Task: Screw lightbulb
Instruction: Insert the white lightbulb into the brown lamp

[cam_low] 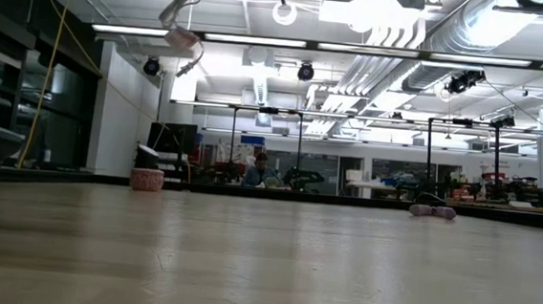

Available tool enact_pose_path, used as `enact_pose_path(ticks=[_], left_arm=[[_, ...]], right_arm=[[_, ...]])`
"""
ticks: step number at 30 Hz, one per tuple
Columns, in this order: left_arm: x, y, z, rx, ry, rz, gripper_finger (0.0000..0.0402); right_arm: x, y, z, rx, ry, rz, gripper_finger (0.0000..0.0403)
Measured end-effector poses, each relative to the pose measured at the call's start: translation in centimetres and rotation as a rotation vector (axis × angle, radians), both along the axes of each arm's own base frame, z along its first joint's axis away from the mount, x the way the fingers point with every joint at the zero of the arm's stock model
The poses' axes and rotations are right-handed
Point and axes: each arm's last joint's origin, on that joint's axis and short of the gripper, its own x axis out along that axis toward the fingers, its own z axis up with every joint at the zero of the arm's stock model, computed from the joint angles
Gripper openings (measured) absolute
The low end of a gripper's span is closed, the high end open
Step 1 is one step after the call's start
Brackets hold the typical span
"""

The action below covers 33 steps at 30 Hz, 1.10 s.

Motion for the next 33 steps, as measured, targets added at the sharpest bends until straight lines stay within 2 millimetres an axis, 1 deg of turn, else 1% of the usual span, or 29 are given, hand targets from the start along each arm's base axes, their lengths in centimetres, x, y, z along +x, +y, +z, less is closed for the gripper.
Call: enact_pose_path(ticks=[9, 16, 21, 33], left_arm=[[0.1, 0.1, 0.4, 0.052, -0.014, -0.016, 0.0114], [0.2, 0.1, 0.4, 0.068, 0.014, -0.008, 0.0115], [0.3, 0.5, 0.6, 0.111, 0.017, 0.005, 0.0115], [1.2, 1.2, 0.7, 0.172, 0.015, 0.018, 0.0115]], right_arm=[[0.0, 0.0, 0.4, 0.139, -0.092, -0.005, 0.0176], [-0.1, -0.1, 0.3, 0.24, -0.132, -0.014, 0.0176], [0.0, -0.1, 0.3, 0.302, -0.157, -0.032, 0.0176], [0.1, -0.4, 0.2, 0.507, -0.263, -0.076, 0.0176]])
